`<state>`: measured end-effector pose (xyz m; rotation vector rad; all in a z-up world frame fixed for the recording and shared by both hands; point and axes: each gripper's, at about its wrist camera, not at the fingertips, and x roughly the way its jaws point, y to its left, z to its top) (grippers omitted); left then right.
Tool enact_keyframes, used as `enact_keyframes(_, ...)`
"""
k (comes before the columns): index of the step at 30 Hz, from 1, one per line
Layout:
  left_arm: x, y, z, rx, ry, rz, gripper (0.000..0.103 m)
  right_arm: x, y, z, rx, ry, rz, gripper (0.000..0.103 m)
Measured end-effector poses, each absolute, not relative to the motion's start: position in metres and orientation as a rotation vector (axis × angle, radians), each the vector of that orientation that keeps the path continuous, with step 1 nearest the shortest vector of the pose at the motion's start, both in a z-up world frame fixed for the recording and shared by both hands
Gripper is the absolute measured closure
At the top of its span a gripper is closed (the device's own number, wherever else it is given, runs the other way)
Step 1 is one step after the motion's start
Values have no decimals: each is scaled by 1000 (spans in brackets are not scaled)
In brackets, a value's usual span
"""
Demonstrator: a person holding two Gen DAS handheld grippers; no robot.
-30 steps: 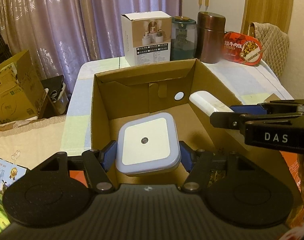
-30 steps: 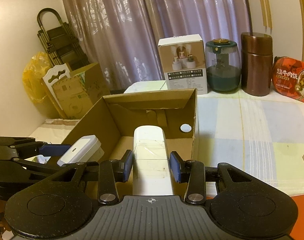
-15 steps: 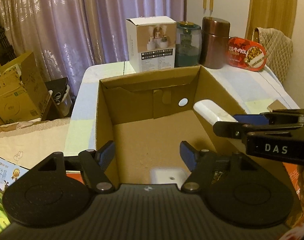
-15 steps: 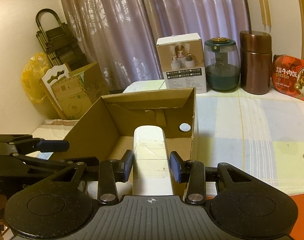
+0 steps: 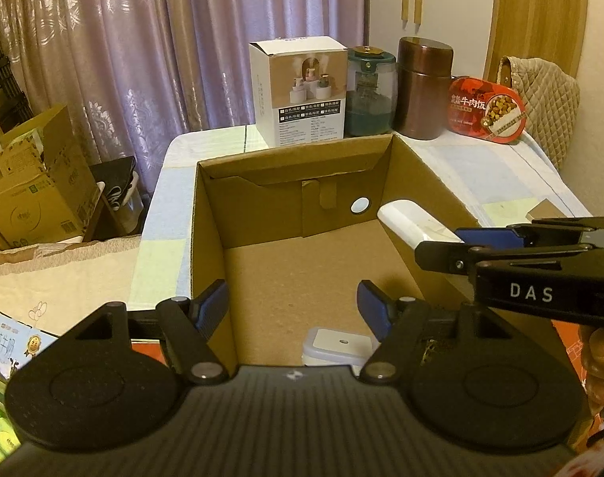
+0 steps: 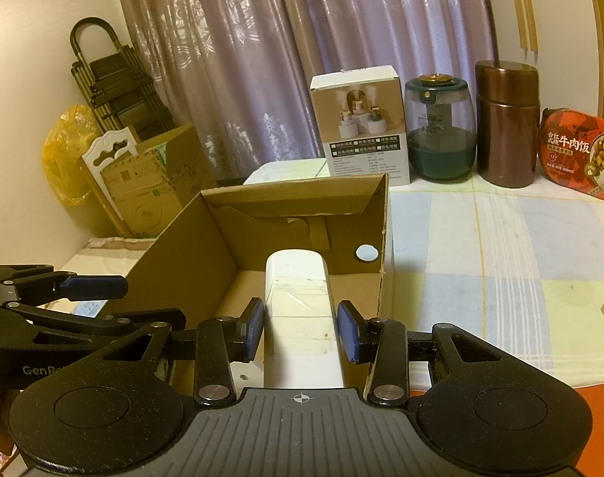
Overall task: Organize rigid objects
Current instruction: 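Lower the white bar into the box and open the right tool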
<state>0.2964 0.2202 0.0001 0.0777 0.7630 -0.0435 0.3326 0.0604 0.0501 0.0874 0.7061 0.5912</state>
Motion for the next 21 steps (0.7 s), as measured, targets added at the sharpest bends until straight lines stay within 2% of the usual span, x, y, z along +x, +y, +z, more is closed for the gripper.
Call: enact_keyframes(21,296,217,2,75,758,-51,36,333,60,49,99,707,593,66)
